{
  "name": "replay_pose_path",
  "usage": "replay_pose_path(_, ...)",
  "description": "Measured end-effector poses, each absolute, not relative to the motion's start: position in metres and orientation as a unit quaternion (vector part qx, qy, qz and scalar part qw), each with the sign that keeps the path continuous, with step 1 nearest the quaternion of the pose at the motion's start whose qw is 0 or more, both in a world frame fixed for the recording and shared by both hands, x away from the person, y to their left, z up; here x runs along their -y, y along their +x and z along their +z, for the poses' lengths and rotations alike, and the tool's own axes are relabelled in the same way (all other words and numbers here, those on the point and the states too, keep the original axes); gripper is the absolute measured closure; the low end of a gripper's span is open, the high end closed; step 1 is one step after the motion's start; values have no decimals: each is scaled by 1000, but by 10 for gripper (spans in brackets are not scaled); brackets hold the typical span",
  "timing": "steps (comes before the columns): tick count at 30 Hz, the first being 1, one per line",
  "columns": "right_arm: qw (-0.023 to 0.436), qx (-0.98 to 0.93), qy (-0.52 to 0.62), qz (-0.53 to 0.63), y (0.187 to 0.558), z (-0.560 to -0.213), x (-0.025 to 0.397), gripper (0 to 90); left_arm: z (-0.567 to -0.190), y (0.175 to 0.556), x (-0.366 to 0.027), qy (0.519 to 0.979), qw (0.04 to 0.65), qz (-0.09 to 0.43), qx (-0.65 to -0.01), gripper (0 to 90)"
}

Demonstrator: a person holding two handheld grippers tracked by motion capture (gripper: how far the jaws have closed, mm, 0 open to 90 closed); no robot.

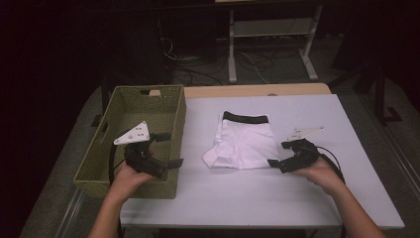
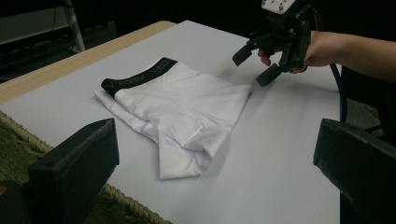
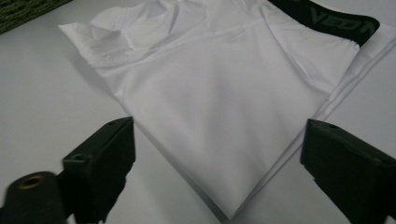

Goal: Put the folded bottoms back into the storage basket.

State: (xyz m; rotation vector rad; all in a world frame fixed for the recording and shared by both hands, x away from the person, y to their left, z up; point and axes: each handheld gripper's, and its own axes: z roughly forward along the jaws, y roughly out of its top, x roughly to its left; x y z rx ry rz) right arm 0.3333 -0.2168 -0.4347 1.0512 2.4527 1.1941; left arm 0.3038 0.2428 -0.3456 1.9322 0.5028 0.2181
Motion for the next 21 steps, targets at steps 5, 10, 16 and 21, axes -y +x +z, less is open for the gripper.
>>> replay_pose_path(5,105,-835,367,396,335,-439,218,216,-346,304,-243,811,538,91,-212,5)
replay_pose_path(10,93,-833,377,394,335,-443,226,334,-346,304,-243,810,540,91,-213,5)
replay_pose_path(16,82,-839,377,384,333,-450,227,416,-346,304,-244,808,541,90,-213,5)
replay_pose_path(21,79,-842,377,378,332,-453,227,451,-346,304,-244,808,542,90,-214,5)
